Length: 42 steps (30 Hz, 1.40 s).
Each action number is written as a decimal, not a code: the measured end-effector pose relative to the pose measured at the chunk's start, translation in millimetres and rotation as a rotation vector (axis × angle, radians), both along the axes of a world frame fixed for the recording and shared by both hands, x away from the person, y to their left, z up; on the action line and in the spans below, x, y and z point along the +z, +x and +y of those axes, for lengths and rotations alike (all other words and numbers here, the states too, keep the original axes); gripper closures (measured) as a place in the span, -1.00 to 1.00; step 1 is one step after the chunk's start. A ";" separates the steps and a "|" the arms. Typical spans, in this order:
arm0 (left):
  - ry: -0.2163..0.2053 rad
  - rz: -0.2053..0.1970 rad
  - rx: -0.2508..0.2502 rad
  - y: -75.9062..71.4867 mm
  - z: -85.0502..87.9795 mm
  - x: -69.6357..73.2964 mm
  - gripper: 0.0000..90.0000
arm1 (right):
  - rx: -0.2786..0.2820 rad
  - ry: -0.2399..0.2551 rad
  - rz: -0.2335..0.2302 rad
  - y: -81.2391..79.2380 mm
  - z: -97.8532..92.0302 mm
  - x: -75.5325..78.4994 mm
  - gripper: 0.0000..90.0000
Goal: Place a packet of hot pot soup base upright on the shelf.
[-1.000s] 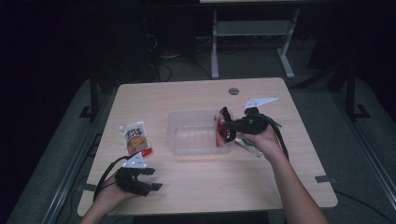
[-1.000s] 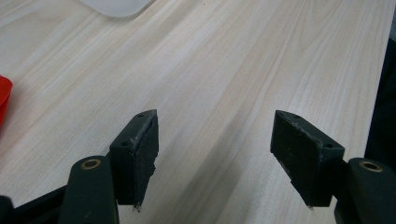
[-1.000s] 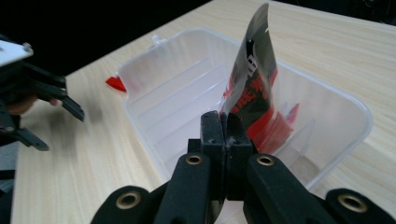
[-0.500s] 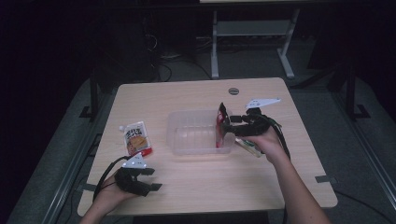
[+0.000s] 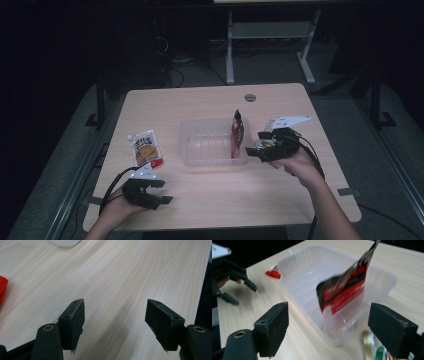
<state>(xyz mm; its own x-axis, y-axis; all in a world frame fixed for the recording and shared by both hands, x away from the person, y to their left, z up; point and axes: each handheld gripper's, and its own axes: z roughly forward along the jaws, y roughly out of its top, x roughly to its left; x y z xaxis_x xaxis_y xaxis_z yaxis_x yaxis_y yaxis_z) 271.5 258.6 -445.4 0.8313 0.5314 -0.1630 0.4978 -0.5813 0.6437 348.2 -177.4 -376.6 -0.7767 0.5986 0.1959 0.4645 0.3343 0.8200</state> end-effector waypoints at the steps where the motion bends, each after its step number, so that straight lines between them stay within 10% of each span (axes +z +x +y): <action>1: 0.001 -0.002 0.000 0.0 0.1 0.1 -0.29 | 0.002 -0.002 0.002 -3.2 -1.0 -1.2 -0.63; 29: 0.014 -0.010 0.063 2.6 5.4 5.2 -0.13 | -0.066 -0.134 0.004 -76.5 -34.5 -56.5 -0.63; 42: 0.008 -0.013 0.244 37.8 30.5 28.3 1.00 | -0.052 -0.162 0.025 -76.1 -31.2 -68.0 -0.63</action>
<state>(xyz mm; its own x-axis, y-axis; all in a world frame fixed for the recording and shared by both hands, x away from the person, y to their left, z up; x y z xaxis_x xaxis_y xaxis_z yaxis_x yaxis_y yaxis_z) 309.3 289.1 -417.1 0.6797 0.7183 -0.1482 0.6163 -0.4499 0.6463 272.1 -208.6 -444.7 -0.7397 0.6636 0.1122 0.5043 0.4360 0.7454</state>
